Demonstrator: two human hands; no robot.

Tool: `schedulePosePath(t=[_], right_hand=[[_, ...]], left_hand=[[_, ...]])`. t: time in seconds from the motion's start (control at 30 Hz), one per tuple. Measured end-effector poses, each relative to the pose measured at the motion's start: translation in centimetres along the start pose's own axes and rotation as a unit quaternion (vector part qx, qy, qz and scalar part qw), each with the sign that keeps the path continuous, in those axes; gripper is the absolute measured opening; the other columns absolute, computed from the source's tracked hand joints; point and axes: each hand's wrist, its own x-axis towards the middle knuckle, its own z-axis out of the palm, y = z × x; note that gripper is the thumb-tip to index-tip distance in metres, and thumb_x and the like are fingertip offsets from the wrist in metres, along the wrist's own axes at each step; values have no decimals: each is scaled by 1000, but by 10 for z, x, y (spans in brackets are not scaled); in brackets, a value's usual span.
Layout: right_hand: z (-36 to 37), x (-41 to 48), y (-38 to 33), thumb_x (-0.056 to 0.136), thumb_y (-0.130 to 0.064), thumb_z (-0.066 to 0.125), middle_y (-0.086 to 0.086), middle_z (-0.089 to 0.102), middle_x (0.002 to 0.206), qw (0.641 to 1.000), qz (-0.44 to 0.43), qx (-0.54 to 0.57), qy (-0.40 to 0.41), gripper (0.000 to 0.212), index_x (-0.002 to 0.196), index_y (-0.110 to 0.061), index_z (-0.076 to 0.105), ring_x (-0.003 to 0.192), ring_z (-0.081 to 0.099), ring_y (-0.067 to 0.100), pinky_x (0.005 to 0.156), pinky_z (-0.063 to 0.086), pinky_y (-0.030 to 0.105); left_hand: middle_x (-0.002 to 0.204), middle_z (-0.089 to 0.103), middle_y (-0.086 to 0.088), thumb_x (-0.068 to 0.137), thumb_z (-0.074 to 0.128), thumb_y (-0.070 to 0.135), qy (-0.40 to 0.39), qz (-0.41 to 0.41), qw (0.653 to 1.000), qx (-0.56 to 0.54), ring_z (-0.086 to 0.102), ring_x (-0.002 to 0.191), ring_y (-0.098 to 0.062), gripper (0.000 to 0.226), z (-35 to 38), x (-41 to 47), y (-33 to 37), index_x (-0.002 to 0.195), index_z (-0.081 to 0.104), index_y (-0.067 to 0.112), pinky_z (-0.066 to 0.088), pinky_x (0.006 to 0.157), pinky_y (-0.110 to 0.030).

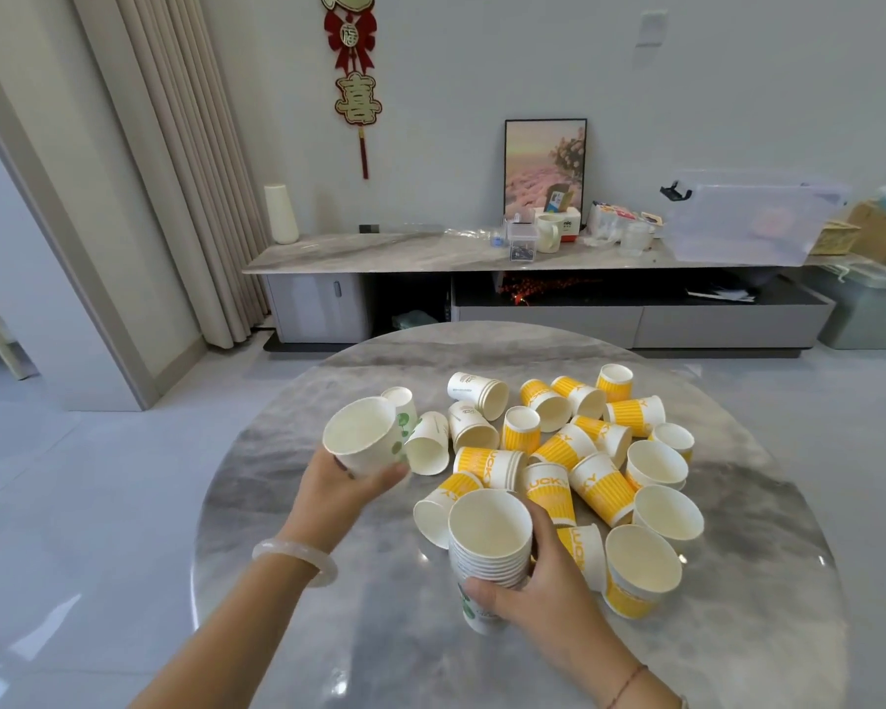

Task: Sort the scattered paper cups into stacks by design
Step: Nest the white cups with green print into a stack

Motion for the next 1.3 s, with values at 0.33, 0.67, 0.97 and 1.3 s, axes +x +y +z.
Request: schedulePosePath(t=[0.33, 0.67, 0.97, 1.3], right_hand=[[1, -14, -13, 53, -38, 81, -25, 61, 114, 1000, -15, 3, 2, 76, 119, -44, 44, 104, 58, -7, 84, 50, 15], [-2, -15, -21, 57, -28, 84, -18, 63, 113, 1000, -11, -4, 17, 74, 118, -44, 46, 103, 58, -6, 86, 51, 19], [-3, -18, -19, 56, -25, 85, -21, 65, 106, 1000, 6, -16, 25, 66, 108, -46, 49, 99, 60, -8, 79, 48, 8], [-9, -6, -27, 58, -4, 85, -16, 59, 118, 999, 30, 12, 12, 71, 111, -35, 51, 100, 54, -17, 77, 41, -2]], left_hand=[[108, 70, 3, 49, 88, 38, -129, 21, 991, -18, 65, 105, -13, 71, 55, -61, 44, 113, 59, 25, 53, 92, -37], [130, 54, 23, 65, 72, 56, -161, 35, 986, 22, 47, 124, 4, 80, 50, -66, 43, 135, 34, 47, 38, 104, -26], [125, 61, 17, 75, 65, 54, -194, 23, 979, 48, 51, 121, 1, 48, 53, -54, 25, 119, 57, 38, 39, 104, -28], [124, 59, -2, 81, 68, 17, 13, -61, 965, 256, 55, 112, -20, 39, 40, 82, -79, 119, 58, 19, 40, 94, -28]])
